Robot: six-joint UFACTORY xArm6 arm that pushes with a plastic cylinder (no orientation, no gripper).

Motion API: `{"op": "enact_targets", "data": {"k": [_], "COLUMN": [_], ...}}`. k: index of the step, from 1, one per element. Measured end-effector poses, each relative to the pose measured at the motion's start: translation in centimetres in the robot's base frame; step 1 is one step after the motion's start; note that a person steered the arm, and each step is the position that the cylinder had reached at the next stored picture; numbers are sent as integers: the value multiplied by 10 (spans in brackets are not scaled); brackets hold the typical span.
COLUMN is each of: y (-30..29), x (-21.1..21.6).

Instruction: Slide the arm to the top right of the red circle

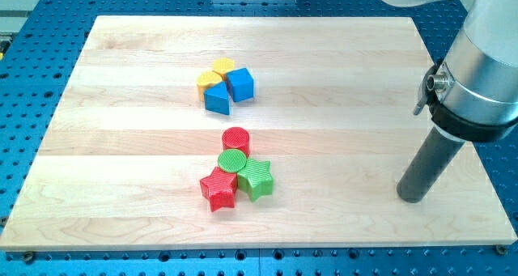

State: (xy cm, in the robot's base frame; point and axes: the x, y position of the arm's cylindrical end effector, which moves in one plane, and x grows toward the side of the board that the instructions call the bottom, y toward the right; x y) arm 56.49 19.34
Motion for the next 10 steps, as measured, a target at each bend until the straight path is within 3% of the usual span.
{"op": "enact_targets", "data": {"k": [6,8,9,10], "y": [-10,-99,-110,-150], "x": [6,-16,-68,-87]}}
